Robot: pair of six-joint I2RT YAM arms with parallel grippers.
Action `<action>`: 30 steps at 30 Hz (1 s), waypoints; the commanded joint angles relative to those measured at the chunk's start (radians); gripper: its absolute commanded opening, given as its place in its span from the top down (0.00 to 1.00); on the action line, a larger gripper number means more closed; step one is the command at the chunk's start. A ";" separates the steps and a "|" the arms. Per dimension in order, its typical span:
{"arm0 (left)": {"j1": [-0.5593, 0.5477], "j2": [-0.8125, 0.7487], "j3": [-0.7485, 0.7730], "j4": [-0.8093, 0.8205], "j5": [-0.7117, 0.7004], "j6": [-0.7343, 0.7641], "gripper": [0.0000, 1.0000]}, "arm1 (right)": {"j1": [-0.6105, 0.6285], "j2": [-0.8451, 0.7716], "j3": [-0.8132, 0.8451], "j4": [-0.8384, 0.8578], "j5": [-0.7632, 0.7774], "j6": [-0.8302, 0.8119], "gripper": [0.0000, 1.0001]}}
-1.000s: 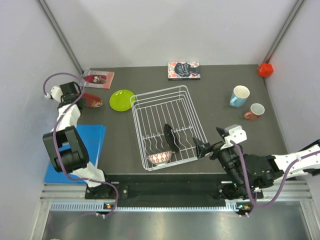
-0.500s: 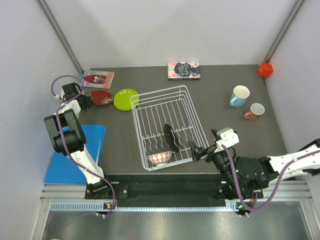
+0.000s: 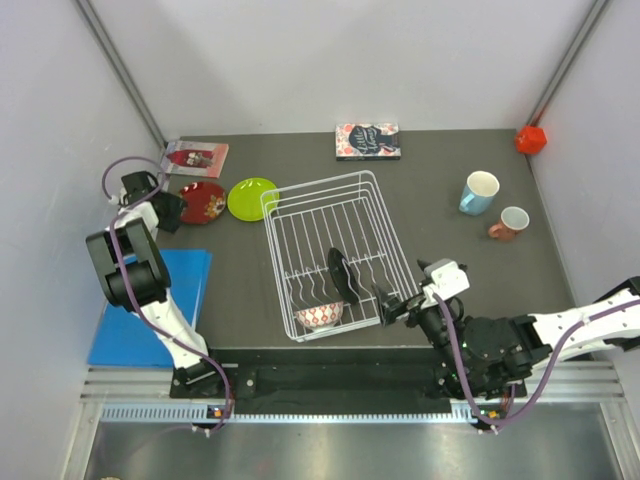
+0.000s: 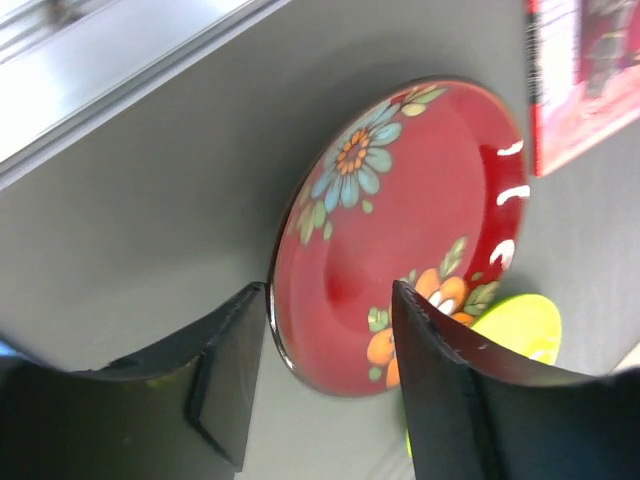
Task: Unload the mixed dishes from the dish rack
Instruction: Place the plate at the center of the board, then pick up the plate from the dish rack.
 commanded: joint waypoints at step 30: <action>-0.526 -0.780 -0.224 -0.148 -0.181 0.004 0.14 | -0.498 0.482 0.328 -0.292 -0.744 0.102 0.02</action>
